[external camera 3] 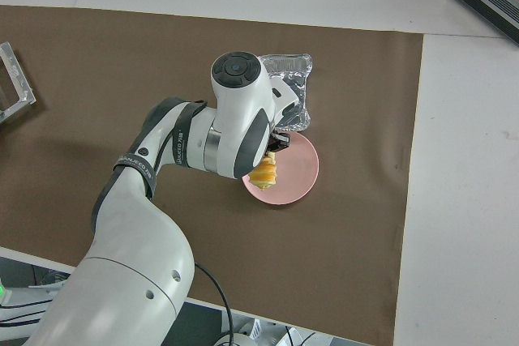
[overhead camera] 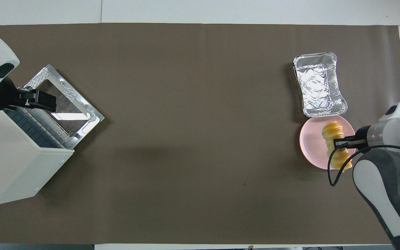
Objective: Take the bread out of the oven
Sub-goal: 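Lift the bread out and move it over the pink plate, then lower the bread onto the pink plate and open the right gripper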
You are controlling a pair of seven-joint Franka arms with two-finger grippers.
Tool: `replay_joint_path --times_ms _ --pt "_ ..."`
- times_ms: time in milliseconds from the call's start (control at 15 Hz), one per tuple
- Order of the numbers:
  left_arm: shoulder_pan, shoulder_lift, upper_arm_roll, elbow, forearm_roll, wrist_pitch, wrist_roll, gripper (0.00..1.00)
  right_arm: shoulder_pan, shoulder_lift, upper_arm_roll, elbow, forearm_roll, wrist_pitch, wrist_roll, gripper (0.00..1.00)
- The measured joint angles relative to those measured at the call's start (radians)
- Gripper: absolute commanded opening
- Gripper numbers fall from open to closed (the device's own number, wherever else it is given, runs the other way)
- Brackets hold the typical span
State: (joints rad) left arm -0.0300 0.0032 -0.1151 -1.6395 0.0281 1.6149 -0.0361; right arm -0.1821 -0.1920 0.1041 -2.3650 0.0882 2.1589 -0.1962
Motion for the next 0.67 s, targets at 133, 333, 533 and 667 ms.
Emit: replay_joint_path --times_ms 133,333,533,667 --pt "0.0 0.0 0.0 0.0 0.0 0.0 0.0 1.0 0.0 -0.011 0.001 -0.039 0.0 0.042 -0.004 0.0" --pt "0.0 0.0 0.0 0.0 0.0 0.0 0.0 1.0 -0.01 -0.002 0.001 -0.074 0.0 0.11 -0.023 0.0" --pt "0.0 0.0 0.0 0.0 0.0 0.0 0.0 1.0 -0.04 0.038 0.0 -0.084 0.0 0.158 -0.079 0.0" --pt "0.0 0.0 0.0 0.0 0.0 0.0 0.0 1.0 -0.055 0.06 0.0 -0.084 0.0 0.174 -0.104 0.0"
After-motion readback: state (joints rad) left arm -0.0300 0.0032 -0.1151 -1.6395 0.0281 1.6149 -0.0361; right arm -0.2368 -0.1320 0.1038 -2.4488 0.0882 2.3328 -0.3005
